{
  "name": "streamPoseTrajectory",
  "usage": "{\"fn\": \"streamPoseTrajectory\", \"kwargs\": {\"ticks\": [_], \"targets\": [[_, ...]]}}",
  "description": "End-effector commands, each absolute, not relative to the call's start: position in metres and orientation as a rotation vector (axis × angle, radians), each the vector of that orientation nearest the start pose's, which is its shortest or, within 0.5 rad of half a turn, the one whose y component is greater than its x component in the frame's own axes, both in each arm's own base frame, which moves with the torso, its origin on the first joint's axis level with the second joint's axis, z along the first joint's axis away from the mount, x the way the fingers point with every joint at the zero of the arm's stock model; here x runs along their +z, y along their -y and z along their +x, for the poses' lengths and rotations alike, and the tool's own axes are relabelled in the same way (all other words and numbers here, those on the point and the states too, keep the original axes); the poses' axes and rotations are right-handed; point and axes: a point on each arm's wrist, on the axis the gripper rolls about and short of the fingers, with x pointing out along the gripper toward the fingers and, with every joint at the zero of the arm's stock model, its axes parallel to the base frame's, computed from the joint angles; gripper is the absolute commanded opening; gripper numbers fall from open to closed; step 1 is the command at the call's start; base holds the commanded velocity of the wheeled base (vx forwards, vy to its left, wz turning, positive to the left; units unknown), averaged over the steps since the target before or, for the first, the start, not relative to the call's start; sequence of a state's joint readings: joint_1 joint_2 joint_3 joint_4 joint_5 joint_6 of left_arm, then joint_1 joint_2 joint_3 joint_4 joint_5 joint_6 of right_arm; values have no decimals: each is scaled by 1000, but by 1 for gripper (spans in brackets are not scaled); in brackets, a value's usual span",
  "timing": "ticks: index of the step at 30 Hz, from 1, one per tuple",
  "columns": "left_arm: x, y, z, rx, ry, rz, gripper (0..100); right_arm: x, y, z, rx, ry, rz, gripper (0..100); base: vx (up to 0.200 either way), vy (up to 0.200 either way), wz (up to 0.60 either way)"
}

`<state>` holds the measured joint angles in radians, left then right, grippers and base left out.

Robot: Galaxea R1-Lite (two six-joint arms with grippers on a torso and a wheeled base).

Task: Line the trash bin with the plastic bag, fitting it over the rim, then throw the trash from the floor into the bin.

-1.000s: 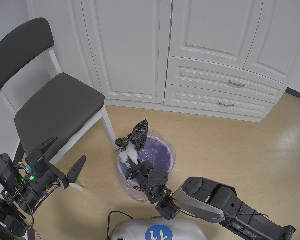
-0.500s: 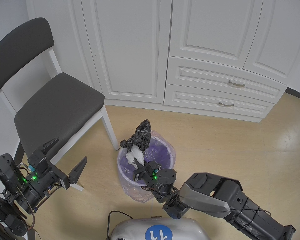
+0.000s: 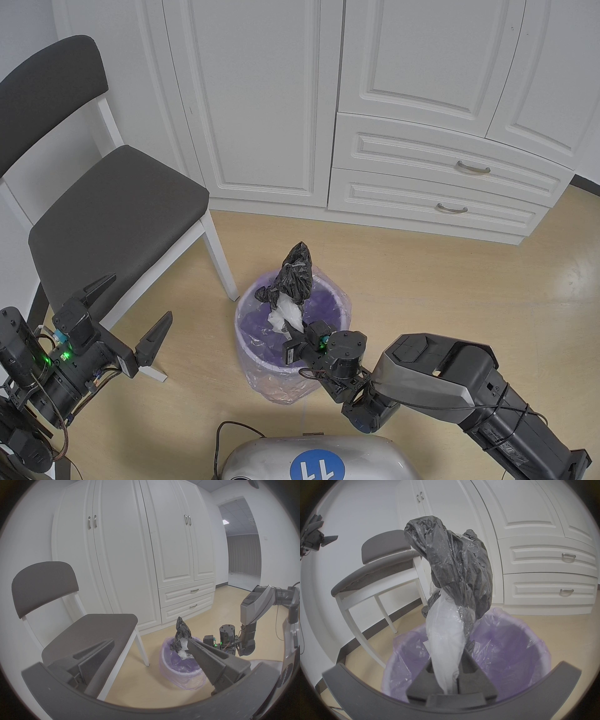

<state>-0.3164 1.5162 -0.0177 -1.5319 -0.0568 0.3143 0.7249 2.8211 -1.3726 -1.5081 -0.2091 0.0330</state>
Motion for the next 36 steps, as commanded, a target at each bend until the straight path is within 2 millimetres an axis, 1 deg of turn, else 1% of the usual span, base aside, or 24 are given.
{"fn": "streamPoseTrajectory", "kwargs": {"ticks": [1,7,10,12,17,21,22,24,29,36], "targets": [[132,54,162,-367,78,308,100,-66,-314,364,525,30,54,0,0,0,0],[131,55,163,-367,72,309,100,-69,-312,365,526,9,48,0,0,0,0],[131,55,163,-367,72,309,100,-65,-310,363,525,13,47,0,0,0,0],[131,55,163,-367,74,309,100,-57,-307,359,525,6,35,0,0,0,0],[131,54,162,-367,77,308,100,-48,-307,345,544,-14,23,0,0,0,0],[131,55,162,-368,77,310,100,-55,-310,340,558,-37,14,0,0,0,0],[131,55,162,-370,76,310,100,-63,-310,338,564,-55,4,0,0,0,0],[131,55,162,-370,78,310,100,-71,-311,336,575,-76,-2,0,0,0,0],[131,55,162,-370,78,310,100,-75,-308,339,584,-105,-8,0,0,0,0],[131,55,163,-370,73,310,100,-74,-310,349,573,-98,54,0,0,0,0]]}}
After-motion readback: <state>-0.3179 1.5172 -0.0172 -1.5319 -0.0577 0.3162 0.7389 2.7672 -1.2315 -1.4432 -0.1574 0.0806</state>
